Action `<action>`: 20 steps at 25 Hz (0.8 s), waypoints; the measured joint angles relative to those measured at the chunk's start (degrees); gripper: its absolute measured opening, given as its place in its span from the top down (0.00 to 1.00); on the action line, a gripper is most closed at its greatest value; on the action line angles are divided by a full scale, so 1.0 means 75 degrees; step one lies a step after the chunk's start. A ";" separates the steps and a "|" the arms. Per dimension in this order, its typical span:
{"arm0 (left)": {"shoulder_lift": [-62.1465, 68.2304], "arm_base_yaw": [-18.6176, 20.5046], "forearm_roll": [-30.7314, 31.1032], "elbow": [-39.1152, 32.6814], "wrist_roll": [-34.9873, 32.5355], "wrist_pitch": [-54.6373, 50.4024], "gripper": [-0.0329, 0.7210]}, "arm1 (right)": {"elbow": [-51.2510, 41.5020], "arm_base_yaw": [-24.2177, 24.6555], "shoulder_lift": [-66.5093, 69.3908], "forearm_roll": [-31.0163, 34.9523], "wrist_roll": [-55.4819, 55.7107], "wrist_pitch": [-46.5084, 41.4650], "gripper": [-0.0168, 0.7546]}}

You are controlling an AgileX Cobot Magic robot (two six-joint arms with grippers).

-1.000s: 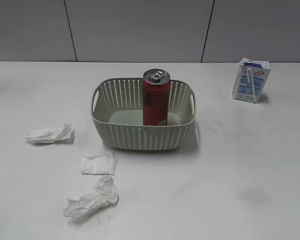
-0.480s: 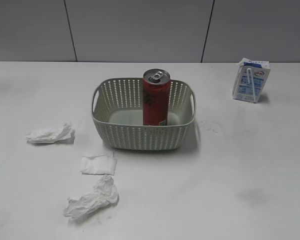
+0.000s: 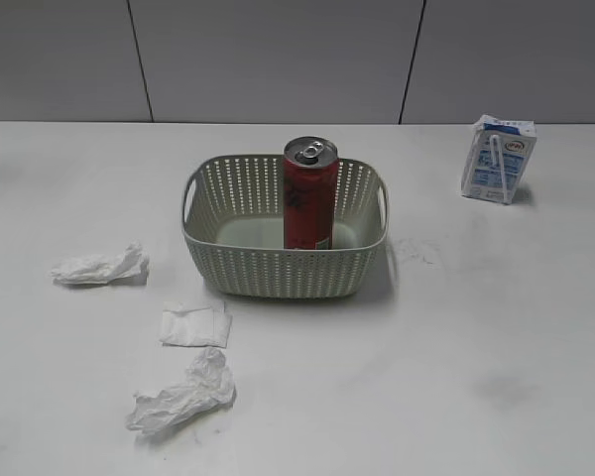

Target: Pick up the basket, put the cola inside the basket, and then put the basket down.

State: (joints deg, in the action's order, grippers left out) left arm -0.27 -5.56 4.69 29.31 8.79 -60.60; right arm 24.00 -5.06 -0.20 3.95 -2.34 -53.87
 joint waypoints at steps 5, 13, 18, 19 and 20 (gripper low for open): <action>0.0000 0.0148 0.0000 -0.0002 0.0000 0.0000 0.34 | 0.0000 0.0000 0.0000 0.0000 0.0000 0.0000 0.21; 0.0000 0.0148 0.0000 -0.0002 0.0000 0.0000 0.43 | 0.0000 0.0000 0.0000 0.0000 0.0000 0.0000 0.21; 0.0000 0.0148 0.0000 -0.0002 0.0000 0.0000 0.44 | 0.0000 0.0000 0.0000 0.0000 0.0000 0.0000 0.21; 0.0000 0.0148 0.0000 -0.0002 0.0000 0.0000 0.44 | 0.0000 0.0000 0.0000 0.0000 0.0000 0.0000 0.21; 0.0000 0.0148 0.0000 -0.0002 0.0000 0.0000 0.44 | 0.0000 0.0000 0.0000 0.0000 0.0000 0.0000 0.21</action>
State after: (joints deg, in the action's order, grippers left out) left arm -0.27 -4.45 4.69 29.30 8.79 -60.60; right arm 24.00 -5.06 -0.20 3.95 -2.34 -53.87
